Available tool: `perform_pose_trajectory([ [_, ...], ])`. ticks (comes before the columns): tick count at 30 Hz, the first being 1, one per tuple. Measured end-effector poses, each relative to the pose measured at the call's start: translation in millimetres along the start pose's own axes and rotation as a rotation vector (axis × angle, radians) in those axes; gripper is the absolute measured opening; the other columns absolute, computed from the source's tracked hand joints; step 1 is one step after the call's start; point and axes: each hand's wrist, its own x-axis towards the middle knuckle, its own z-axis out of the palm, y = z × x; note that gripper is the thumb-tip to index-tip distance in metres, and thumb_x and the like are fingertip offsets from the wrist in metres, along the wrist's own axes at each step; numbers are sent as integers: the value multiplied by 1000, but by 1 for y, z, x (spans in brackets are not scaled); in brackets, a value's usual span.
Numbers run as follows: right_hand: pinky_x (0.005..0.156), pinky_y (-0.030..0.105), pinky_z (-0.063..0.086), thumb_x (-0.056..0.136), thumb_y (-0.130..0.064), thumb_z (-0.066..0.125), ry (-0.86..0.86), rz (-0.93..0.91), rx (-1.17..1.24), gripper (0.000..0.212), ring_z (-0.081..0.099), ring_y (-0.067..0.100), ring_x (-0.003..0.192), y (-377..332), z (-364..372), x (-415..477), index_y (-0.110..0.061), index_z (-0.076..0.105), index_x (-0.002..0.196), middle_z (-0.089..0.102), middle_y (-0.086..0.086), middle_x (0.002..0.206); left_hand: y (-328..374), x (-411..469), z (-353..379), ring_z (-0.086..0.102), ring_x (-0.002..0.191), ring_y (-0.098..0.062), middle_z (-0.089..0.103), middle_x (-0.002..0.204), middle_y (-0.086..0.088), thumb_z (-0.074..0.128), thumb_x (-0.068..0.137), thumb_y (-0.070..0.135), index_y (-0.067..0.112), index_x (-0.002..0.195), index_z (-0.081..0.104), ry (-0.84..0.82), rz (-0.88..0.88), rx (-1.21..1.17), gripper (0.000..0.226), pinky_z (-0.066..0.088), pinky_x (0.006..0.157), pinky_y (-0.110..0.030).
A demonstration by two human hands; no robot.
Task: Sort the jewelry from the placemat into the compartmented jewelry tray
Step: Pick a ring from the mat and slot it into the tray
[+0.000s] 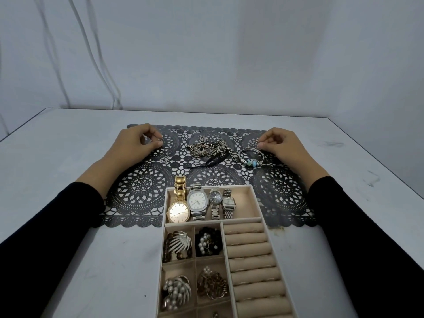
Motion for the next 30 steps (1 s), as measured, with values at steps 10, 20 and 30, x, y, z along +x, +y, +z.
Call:
perform_pose_trajectory([
  [10, 62, 19, 49, 78, -8, 75, 210, 63, 132, 7, 56, 8, 66, -9, 3, -19, -12, 71, 84, 62, -3, 70, 12, -19, -4, 61, 74, -5, 69, 90, 1, 72, 87, 19, 21, 92, 70, 128, -24, -161, 5, 50, 63, -7],
  [20, 63, 23, 50, 77, -9, 77, 251, 106, 417, 11, 61, 6, 70, -28, 1, -62, -13, 74, 87, 69, -2, 82, 45, -55, -7, 59, 76, -2, 66, 84, 6, 74, 86, 24, 26, 87, 69, 229, -30, -402, 5, 47, 73, -21],
  [30, 62, 16, 45, 76, -10, 78, 182, 21, 538, 17, 59, 2, 67, -61, -4, -129, -7, 73, 92, 70, -4, 79, 88, -107, -15, 60, 83, -8, 67, 86, 4, 74, 86, 20, 25, 89, 70, 192, 54, -562, 6, 50, 74, -16],
])
